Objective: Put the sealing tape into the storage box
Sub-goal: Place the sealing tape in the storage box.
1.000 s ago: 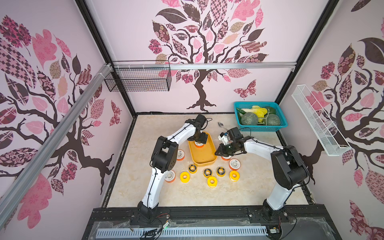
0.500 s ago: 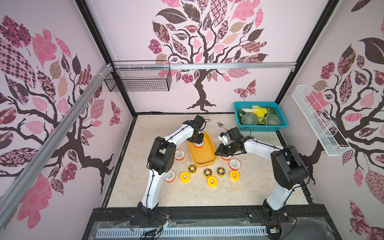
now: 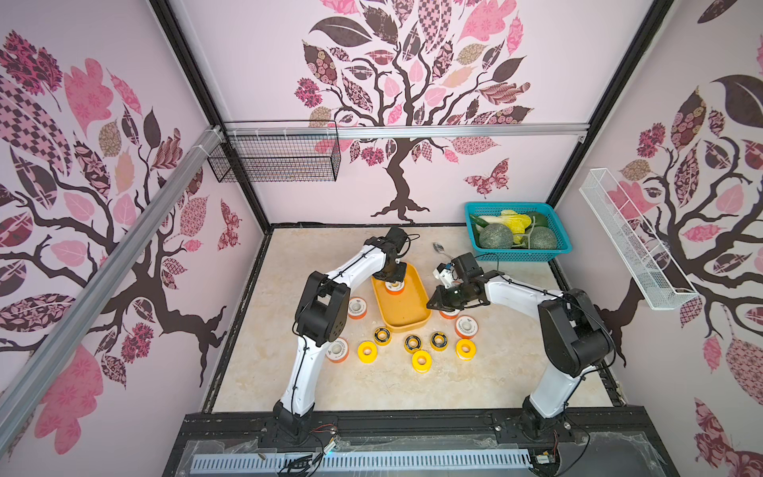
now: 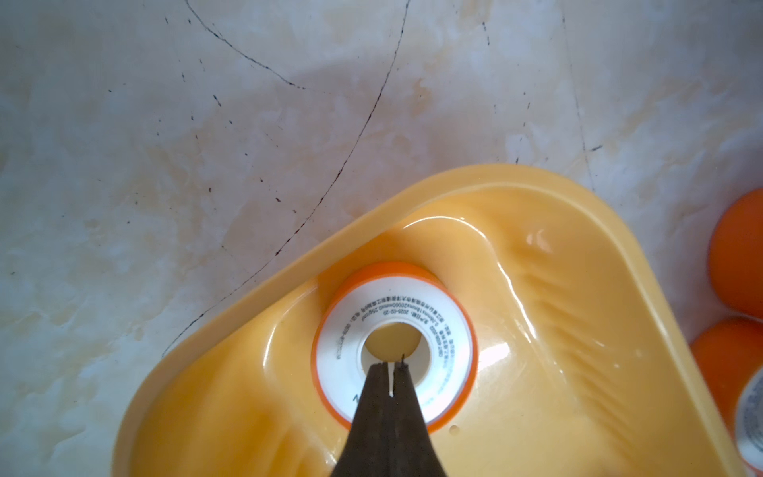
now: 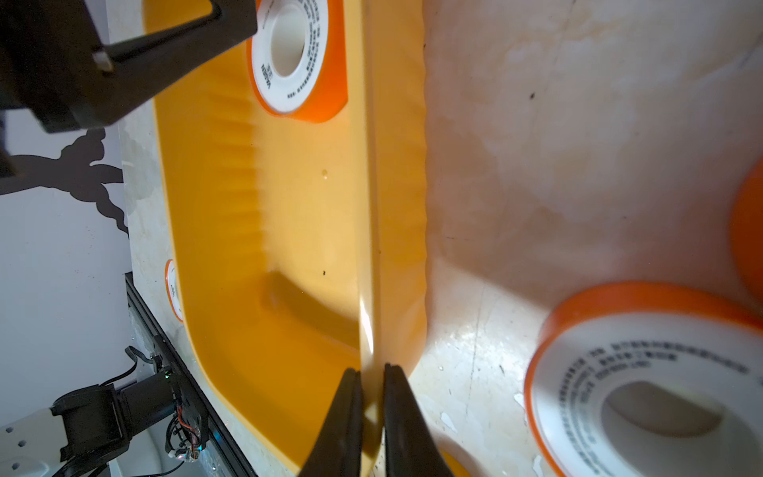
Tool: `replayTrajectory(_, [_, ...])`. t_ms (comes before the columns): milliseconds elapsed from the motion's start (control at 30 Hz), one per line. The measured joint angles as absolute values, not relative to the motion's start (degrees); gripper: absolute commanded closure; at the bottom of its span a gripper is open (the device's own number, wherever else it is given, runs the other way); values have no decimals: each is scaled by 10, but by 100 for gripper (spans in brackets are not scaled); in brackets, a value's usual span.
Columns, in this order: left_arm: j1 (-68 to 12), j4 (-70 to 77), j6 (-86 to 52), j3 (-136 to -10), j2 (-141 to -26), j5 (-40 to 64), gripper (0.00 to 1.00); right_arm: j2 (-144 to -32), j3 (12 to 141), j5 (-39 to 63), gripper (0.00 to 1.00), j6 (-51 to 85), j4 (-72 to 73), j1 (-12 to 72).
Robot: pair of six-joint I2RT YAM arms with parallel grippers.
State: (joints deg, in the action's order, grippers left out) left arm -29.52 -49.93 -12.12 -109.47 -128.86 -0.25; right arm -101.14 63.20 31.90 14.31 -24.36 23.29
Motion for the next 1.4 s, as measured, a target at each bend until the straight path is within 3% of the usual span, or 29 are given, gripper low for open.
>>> replayTrajectory(1400, [-296, -524, -135, -1234, -1392, 61, 95, -1011, 632, 319, 85, 143, -244, 234])
